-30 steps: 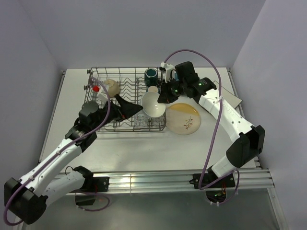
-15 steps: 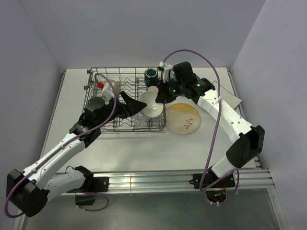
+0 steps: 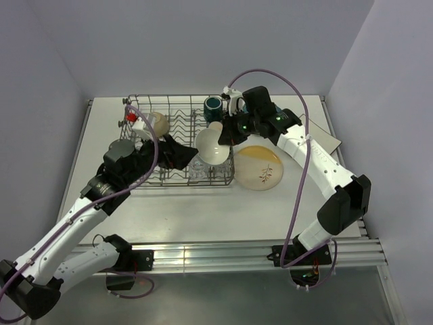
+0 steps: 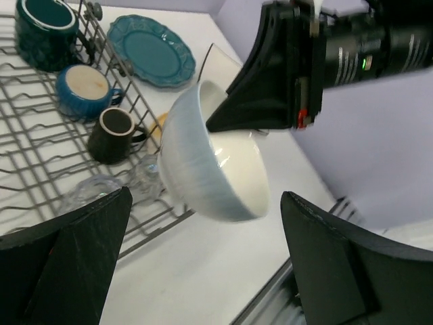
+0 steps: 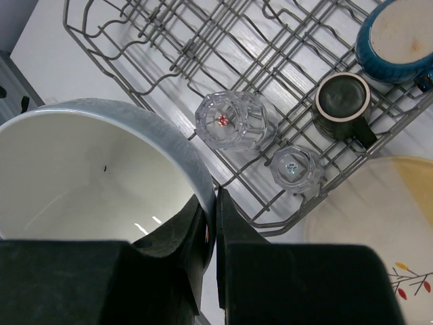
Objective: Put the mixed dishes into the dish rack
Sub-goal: Pass the bowl from the right arm to the left
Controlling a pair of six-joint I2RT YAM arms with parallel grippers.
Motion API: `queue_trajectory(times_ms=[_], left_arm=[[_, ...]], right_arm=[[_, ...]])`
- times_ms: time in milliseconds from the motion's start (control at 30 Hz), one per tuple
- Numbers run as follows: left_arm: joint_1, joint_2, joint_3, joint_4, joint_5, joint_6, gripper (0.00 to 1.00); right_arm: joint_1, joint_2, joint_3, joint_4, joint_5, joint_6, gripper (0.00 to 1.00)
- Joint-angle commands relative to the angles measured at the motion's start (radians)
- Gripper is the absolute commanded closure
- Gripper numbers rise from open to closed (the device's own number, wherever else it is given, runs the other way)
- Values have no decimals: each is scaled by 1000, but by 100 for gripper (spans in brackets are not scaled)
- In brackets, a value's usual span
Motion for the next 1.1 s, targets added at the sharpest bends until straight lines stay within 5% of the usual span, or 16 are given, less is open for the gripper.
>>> queue_trajectory(times_ms=[0, 167, 333, 633, 1067], left_arm=[[-29, -83, 54, -46, 0, 315, 1], [-77, -163, 105, -101, 147, 889, 1], [-127, -159, 140, -201, 192, 1307, 1], [-308, -68, 194, -327, -34, 1709, 1], [-495, 5, 184, -382, -215, 1905, 1]], right_arm=[[-10, -6, 82, 30, -66, -28, 100], [-13, 2, 110, 0, -128, -73, 100], [-16, 31, 168, -91, -221, -161, 100], [-15, 124, 363, -339, -335, -334, 100], [42, 321, 595, -740, -277, -654, 100]])
